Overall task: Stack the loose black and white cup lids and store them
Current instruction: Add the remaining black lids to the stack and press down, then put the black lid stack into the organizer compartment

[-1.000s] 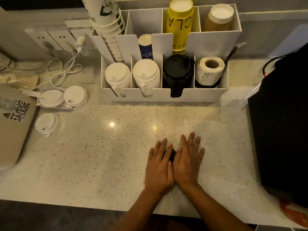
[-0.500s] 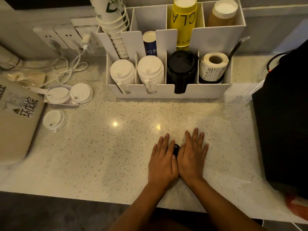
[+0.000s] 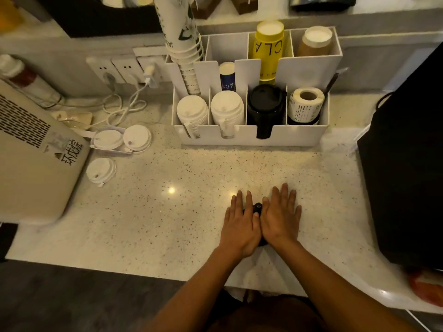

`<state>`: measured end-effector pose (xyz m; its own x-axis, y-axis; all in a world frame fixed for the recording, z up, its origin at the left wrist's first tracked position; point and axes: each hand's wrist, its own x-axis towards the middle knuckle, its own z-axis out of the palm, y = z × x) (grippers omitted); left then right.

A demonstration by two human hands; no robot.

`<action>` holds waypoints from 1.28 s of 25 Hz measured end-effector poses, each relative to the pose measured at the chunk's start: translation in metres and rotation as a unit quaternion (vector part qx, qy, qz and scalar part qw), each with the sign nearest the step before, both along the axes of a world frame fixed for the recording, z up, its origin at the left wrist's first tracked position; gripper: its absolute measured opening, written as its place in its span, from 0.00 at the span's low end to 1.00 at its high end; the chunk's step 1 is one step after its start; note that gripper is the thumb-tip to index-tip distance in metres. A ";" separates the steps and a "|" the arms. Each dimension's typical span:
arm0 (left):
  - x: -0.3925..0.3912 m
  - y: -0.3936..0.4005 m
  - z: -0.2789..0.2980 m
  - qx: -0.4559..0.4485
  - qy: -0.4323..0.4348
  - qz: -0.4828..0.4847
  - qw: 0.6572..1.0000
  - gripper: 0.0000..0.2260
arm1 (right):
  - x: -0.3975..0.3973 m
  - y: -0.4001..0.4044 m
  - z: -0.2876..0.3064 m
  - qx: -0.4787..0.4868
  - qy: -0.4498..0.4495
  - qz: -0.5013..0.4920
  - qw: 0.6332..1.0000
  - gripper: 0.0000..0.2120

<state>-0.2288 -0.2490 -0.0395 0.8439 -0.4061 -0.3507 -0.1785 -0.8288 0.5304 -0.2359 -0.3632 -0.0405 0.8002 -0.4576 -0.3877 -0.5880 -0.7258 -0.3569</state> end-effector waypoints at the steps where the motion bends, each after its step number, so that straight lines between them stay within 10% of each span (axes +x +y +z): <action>1: 0.003 0.002 0.005 0.007 0.026 0.002 1.000 0.29 | 0.002 -0.001 0.005 0.002 0.017 0.005 1.000 0.28; 7: -0.002 0.027 0.015 0.030 0.024 0.167 0.985 0.28 | -0.014 -0.006 0.025 0.059 0.012 -0.109 0.992 0.22; 20: -0.025 0.030 0.036 -0.225 0.201 0.284 0.910 0.19 | -0.033 0.000 0.041 0.370 -0.073 -0.206 0.903 0.12; 32: 0.009 0.018 0.095 -0.436 0.348 0.218 0.801 0.17 | -0.002 -0.002 0.083 0.183 -0.163 -0.152 0.957 0.25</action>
